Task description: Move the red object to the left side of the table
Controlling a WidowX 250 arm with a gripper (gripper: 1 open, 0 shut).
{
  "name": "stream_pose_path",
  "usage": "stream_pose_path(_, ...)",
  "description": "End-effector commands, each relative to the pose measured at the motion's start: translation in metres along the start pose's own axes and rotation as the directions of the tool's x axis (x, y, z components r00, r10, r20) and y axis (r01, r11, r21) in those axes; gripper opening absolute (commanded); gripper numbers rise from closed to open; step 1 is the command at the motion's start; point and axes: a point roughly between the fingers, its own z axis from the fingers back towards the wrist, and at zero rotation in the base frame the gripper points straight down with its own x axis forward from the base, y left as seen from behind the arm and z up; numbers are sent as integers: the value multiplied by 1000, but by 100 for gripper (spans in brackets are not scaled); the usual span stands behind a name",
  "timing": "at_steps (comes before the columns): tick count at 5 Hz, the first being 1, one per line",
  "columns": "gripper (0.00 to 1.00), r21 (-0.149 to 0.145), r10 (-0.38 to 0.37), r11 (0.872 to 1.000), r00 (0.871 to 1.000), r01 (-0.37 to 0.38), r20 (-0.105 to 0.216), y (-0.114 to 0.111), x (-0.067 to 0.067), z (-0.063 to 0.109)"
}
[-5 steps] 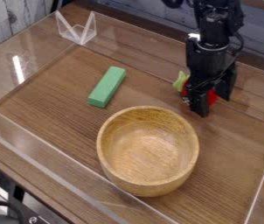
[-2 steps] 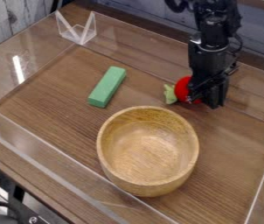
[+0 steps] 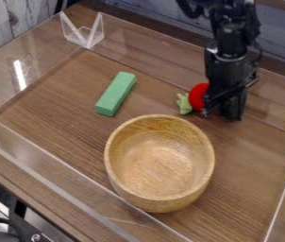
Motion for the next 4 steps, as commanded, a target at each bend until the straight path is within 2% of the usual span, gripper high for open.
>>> stream_pose_path(1,0,-64,-49,997,999,49,2,-20,-8,15)
stream_pose_path(3,0,-73,-78,994,997,76,-13,-14,-17,34)
stream_pose_path(4,0,-91,-102,991,994,99,-29,-10,-17,51)
